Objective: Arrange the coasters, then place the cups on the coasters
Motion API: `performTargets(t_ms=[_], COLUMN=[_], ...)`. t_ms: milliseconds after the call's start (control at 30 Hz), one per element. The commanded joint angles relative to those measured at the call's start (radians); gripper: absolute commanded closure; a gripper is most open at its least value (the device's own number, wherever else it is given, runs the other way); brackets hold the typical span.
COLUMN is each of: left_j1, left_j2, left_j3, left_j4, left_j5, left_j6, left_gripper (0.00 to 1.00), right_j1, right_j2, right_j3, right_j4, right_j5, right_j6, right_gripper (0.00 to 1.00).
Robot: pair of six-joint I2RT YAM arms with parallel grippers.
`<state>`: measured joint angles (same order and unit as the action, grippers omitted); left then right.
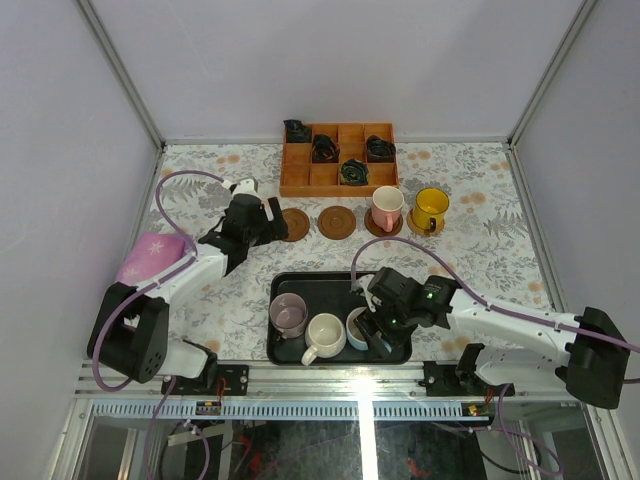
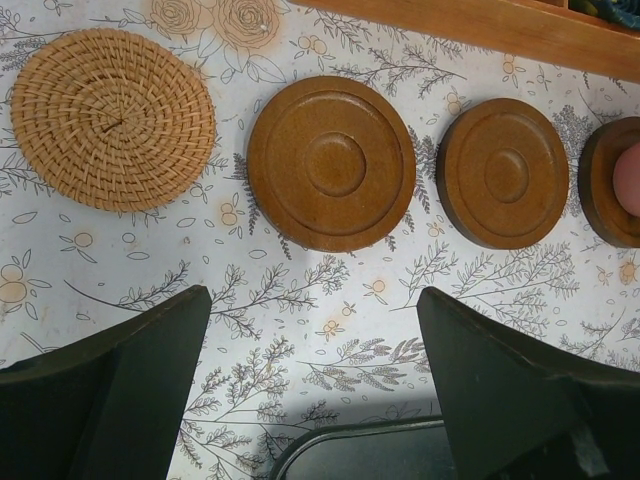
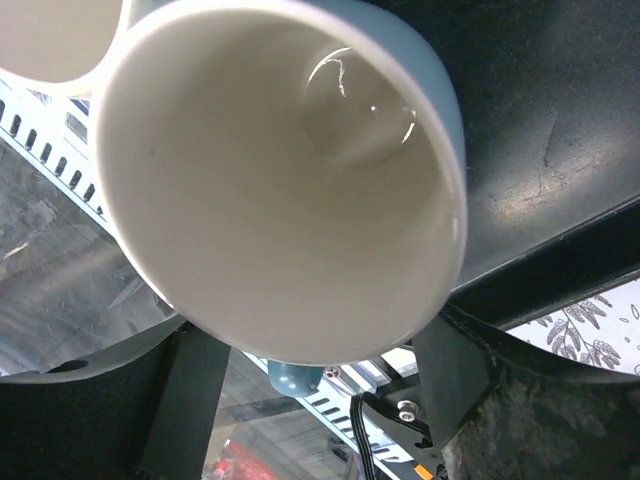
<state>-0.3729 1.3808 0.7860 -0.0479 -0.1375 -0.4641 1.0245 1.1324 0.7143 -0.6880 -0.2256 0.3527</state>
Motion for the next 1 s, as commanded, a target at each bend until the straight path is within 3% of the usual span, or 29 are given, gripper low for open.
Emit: performTargets(t_ms=[0,300,367,433,600,733,967], left_j1=[0.005,0.005,0.004,0.004,0.005,0.005,0.005], left_j2=[0.003,-0.002,-0.002,-0.002,0.000,0.005,0.016], left_j3=[0.020,0.011,0.010,0.009,0.010,0.010,0.009], left_j4=[0.003,0.005,0.004,0.003,0.000,-0.001,0.006], left_j5=[0.020,0.018,0.017,0.016,0.011,0.011,0.011], left_j6=[0.024,0.018,0.015,0.013,0.014,0.015,0.019], left_gripper=[0.15,0.15,0.15,0.15,0.15,0.15,0.15], right_j1=[0.020,0.029,0.029,0.030,0.030,0.030,0.029], right_j2=[0.008,0.029,0.041,0.052,0.074,0.079,0.078], right_j3=[-0.007,0.000,0.004,0.007,0.008,0.018,0.052], right_j4=[0.060,0.090,0.094,0.101,0.112,0.113,0.105], right_j5=[0.051,0.106,0.123,0.140,0.160,0.188,0.231], right_j6=[0.038,0.037,0.030,0.029,0.029,0.029,0.023], right_gripper=[0.27,0.39,0.48,0.65,0.72,0.99,1.00])
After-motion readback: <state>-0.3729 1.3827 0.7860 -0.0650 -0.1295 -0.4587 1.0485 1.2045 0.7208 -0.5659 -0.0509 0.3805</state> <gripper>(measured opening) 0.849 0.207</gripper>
